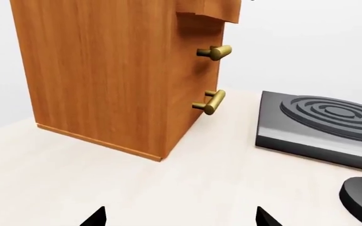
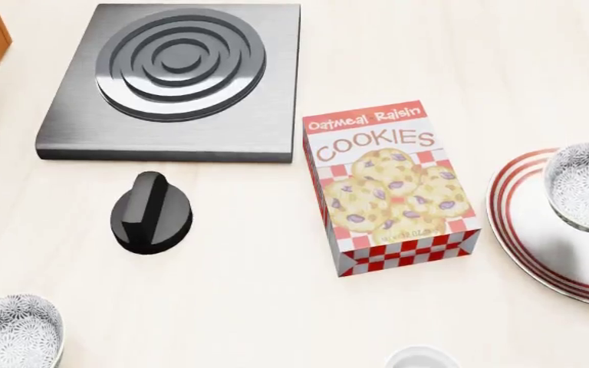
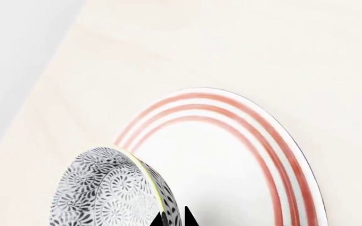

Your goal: Pick the akita bowl from table center and place it on the plate.

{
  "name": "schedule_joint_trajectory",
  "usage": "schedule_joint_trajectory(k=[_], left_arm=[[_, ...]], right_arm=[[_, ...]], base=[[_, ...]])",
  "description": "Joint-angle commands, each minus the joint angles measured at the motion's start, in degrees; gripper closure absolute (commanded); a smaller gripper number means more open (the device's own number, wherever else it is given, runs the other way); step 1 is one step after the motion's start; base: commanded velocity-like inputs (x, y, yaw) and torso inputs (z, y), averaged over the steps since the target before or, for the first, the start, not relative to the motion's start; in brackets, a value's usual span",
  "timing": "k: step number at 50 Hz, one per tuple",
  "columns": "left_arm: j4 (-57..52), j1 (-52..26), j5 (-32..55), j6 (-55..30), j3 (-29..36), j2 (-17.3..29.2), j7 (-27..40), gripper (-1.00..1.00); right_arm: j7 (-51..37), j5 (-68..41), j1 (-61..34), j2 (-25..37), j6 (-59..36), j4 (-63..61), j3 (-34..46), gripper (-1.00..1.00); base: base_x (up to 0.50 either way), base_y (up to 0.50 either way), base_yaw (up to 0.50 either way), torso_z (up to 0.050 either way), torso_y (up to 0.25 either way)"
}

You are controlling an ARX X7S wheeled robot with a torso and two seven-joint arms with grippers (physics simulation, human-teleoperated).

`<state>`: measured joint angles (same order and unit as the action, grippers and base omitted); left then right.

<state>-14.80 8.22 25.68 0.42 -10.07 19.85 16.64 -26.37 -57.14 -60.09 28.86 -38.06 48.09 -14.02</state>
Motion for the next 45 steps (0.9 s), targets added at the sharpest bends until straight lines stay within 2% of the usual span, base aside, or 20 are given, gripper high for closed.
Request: schedule_joint_trajectory(k=[1,18,32,41,42,45], left_arm=[[-0.4,0.4,0.3,0.1,-0.2,0.2,0.2,-1.0],[-0.2,0.2,0.6,0.1,-0.2,0.6,0.2,-1.0],[-0.4,0.4,0.7,0.1,-0.2,0.7,0.4,-1.0],[-0.7,0.5,0.8,-0.1,0.0,0.8,0.6,-1.0],[-0.5,0.5,0.8,0.2,0.0,0.7,0.5,-1.0],[-0.6,0.6,0.8,0.2,0.0,0.7,0.6,-1.0]], right_arm=[[2.6,1.7,-2.1,0.0,3.1,4.8,0.7,1.0],[6.4,4.8,-6.3,-0.7,7.5,13.6,2.6,1.0],[6.6,5.0,-6.0,-1.0,7.8,14.7,2.5,1.0],[4.8,3.9,-3.7,-1.4,7.2,10.6,1.5,1.0],[4.2,3.6,-3.1,-1.4,6.9,9.3,1.3,-1.0],[2.9,2.8,-1.5,-1.5,6.5,6.1,0.6,-1.0]], base=[[0.0,0.0,0.0,0.0,0.0],[0.0,0.0,0.0,0.0,0.001],[0.0,0.0,0.0,0.0,0.0],[0.0,0.0,0.0,0.0,0.0],[0.0,0.0,0.0,0.0,0.0],[0.0,0.0,0.0,0.0,0.0]])
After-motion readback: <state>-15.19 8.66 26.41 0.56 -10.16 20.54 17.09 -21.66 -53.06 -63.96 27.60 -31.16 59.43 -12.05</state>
